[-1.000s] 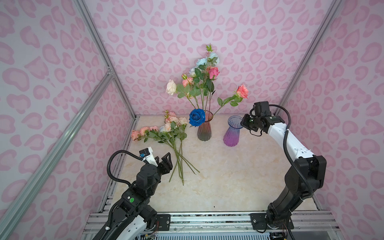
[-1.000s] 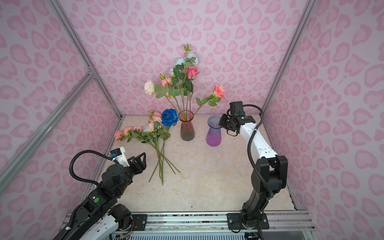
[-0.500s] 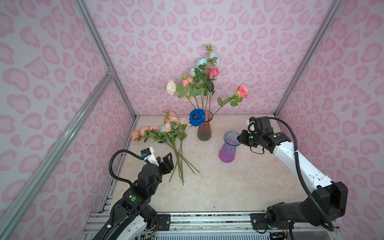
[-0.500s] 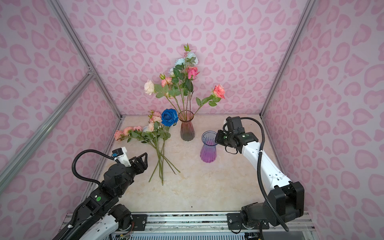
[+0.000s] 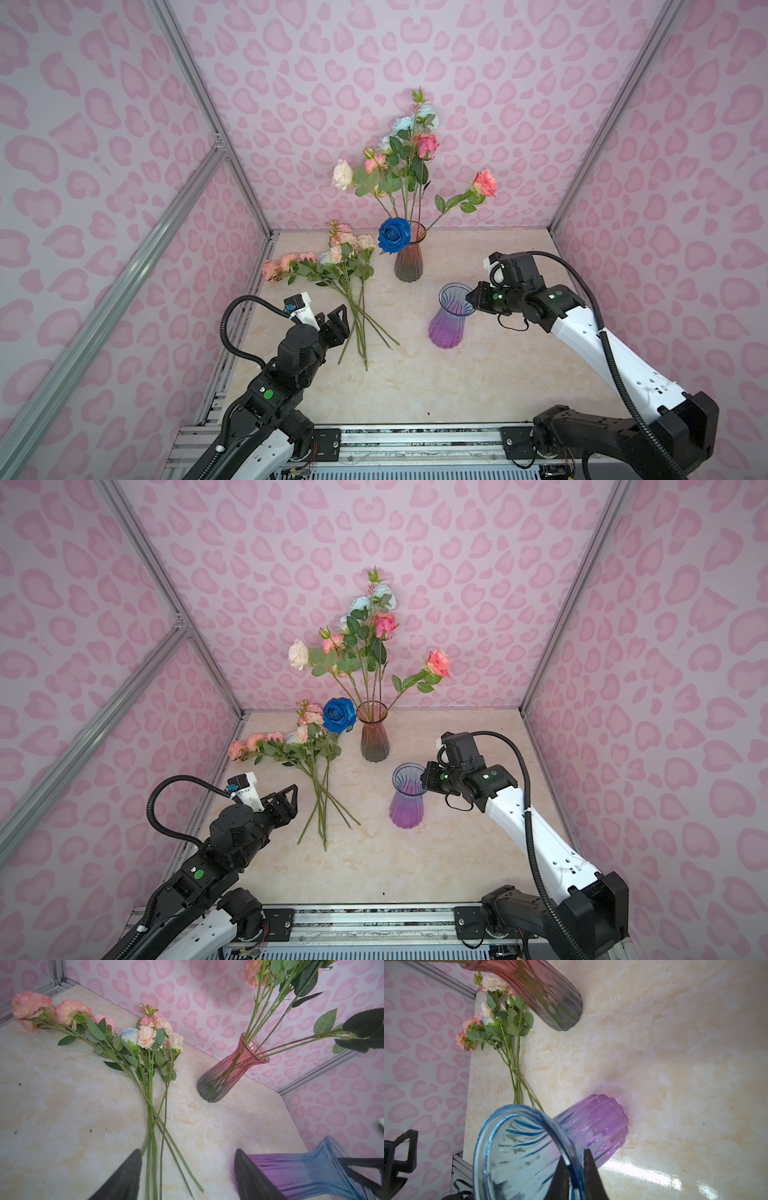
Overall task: Arrange the flowers into the vase
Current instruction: 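Drag the blue-purple vase nearer the robot, away from the pink-grey vase, then reach the left gripper to the rose bunch and close on stems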
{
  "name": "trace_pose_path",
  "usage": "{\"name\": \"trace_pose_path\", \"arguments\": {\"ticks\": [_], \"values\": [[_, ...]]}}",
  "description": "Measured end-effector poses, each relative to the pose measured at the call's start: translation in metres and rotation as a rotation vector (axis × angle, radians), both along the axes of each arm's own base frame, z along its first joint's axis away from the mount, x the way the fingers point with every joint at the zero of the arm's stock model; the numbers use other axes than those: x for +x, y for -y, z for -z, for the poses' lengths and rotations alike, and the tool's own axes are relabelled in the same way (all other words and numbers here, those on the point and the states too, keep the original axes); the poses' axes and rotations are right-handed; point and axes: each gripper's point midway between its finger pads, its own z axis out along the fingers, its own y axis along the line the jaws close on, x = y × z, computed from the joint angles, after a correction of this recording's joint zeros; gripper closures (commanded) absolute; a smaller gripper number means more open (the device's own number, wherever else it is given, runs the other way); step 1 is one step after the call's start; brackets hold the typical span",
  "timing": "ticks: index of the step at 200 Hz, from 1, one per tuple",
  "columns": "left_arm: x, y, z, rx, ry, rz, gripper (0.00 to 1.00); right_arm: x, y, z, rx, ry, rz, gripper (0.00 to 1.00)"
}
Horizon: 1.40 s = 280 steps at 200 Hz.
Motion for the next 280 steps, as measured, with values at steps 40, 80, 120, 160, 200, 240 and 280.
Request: {"name": "trace_pose_path", "arguments": {"ticks": [40,80,120,160,200,240,280], "values": [[0.003,0.001,-0.002,0.002,-0.005,-0.004,0.29,0.005,-0.008,-0.001,0.002,-0.002,-0.015,0.82],[0.006,0.000,0.001,0.023,-0.012,-0.017,0.29,0.010,-0.014,-0.010,0.013,0.011,-0.029,0.68],[0.015,-0.004,-0.007,0.025,0.014,-0.065,0.29,0.011,-0.011,-0.030,0.009,0.060,-0.030,0.63],[0.050,-0.004,-0.015,0.066,-0.014,-0.130,0.30,0.006,0.006,-0.074,-0.030,0.206,-0.011,0.58],[0.097,-0.011,0.003,0.107,-0.126,-0.188,0.35,-0.001,0.042,-0.110,-0.098,0.389,0.083,0.57],[0.140,0.019,0.046,0.210,-0.290,-0.085,0.57,-0.013,0.056,-0.061,-0.114,0.365,0.103,0.57],[0.144,0.023,0.102,0.230,-0.452,-0.043,0.56,-0.013,0.055,-0.039,-0.084,0.354,0.106,0.58]]}}
